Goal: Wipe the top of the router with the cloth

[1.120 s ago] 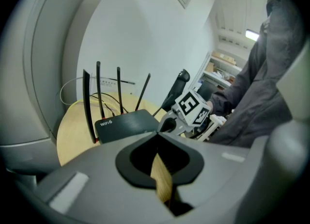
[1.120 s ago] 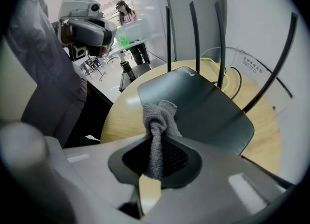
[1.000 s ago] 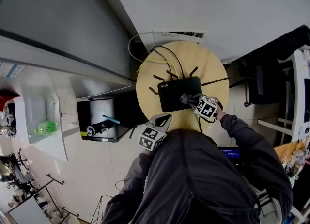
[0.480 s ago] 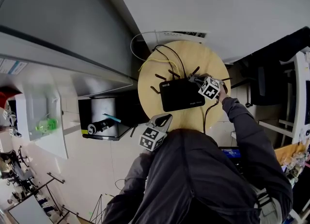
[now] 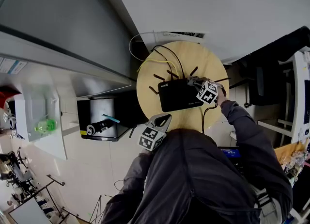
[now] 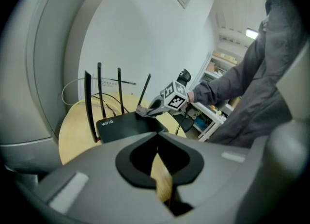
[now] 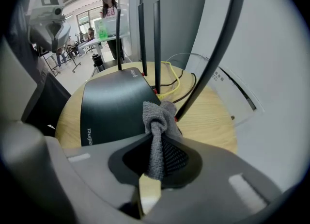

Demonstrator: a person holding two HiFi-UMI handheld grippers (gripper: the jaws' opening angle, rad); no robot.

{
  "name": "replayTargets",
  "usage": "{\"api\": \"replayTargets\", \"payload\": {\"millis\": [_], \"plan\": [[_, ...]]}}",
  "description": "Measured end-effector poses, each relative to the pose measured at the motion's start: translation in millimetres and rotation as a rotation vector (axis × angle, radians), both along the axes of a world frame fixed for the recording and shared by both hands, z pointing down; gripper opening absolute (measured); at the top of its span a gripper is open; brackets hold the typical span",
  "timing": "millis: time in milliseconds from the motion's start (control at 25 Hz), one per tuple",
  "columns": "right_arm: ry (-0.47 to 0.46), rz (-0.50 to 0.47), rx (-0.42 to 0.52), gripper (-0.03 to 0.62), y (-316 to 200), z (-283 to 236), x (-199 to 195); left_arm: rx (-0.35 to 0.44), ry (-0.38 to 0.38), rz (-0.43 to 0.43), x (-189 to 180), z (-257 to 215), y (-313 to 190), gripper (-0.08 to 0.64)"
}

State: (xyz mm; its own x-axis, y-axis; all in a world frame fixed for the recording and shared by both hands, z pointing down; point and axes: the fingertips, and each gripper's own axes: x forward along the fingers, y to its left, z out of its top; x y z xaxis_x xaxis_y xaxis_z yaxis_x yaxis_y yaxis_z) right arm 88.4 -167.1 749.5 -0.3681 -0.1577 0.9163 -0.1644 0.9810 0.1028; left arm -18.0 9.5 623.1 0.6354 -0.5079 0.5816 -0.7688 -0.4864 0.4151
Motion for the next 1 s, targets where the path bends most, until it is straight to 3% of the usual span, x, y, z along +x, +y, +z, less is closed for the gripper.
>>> {"api": "replayTargets", "payload": {"millis": [1000], "plan": [[-0.030, -0.009, -0.119, 0.038, 117, 0, 34, -0.001, 0.009, 0.027, 6, 6, 7, 0.000]]}}
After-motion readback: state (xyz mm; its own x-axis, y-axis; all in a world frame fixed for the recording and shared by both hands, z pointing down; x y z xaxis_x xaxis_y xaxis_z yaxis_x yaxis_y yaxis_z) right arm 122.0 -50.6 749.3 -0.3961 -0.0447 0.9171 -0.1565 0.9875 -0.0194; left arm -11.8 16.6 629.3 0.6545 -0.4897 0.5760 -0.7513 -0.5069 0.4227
